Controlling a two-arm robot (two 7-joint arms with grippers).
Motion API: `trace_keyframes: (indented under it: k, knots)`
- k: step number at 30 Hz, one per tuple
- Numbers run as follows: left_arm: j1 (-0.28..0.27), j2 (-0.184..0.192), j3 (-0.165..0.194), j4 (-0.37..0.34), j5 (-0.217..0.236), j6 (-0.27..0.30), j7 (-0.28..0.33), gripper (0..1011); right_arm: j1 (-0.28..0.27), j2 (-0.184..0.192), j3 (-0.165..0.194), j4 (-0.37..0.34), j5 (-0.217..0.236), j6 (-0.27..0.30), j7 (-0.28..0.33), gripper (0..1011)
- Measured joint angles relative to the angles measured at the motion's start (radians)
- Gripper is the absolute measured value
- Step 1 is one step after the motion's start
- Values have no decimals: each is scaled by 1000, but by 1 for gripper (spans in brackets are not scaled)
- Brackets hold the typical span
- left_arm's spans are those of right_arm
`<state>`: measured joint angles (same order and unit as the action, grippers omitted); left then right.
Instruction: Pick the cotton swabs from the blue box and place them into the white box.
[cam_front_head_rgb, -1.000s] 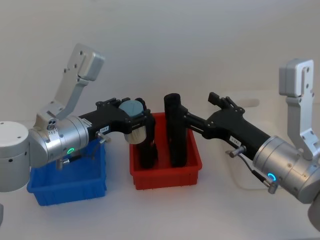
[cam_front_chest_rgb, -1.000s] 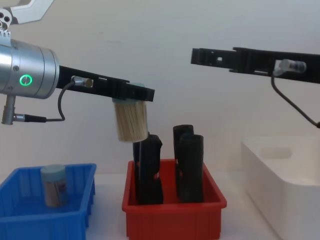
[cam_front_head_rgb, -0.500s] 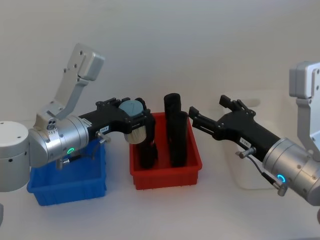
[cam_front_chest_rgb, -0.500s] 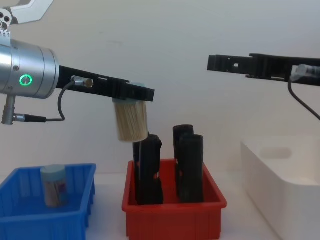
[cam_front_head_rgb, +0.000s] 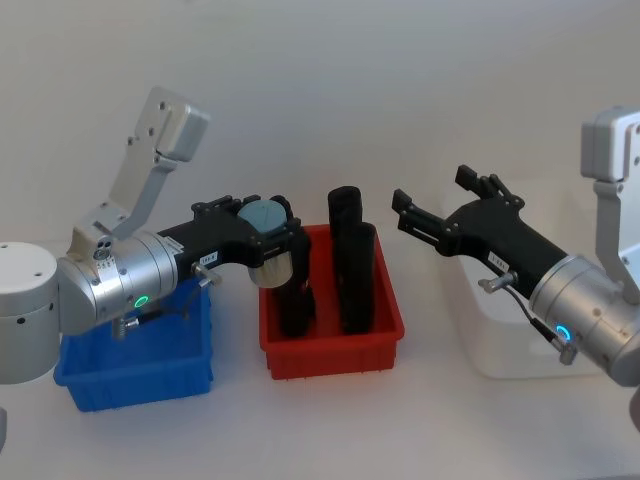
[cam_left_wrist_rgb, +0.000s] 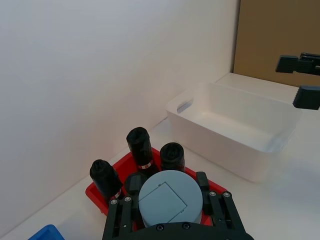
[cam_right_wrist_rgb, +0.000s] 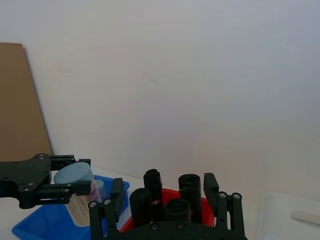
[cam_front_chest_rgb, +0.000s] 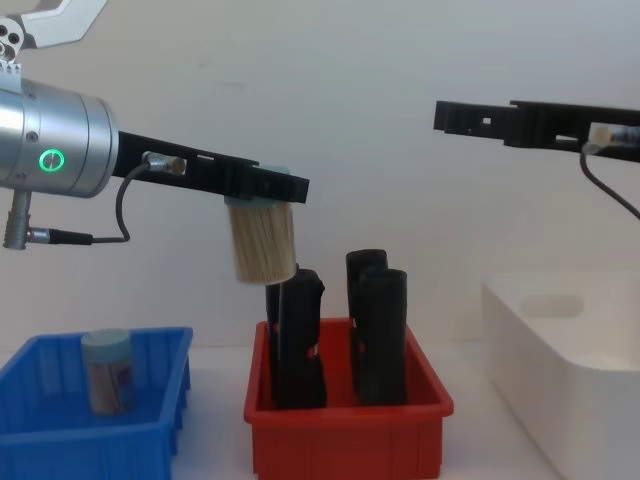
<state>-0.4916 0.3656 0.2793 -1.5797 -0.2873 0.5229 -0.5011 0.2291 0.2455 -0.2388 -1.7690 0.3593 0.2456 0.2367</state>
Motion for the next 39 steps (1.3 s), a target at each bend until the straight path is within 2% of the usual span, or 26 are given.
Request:
trace_keyframes:
  k: [17, 27, 39]
  knots:
    - [0, 0, 0, 0, 0, 0, 0, 670, 85, -9, 9, 136, -85, -87, 47, 1001]
    - [0, 0, 0, 0, 0, 0, 0, 670, 105, -9, 14, 162, -97, -109, 53, 1001]
    - [0, 0, 0, 0, 0, 0, 0, 670, 91, -10, 4, 166, -94, -107, 62, 1001]
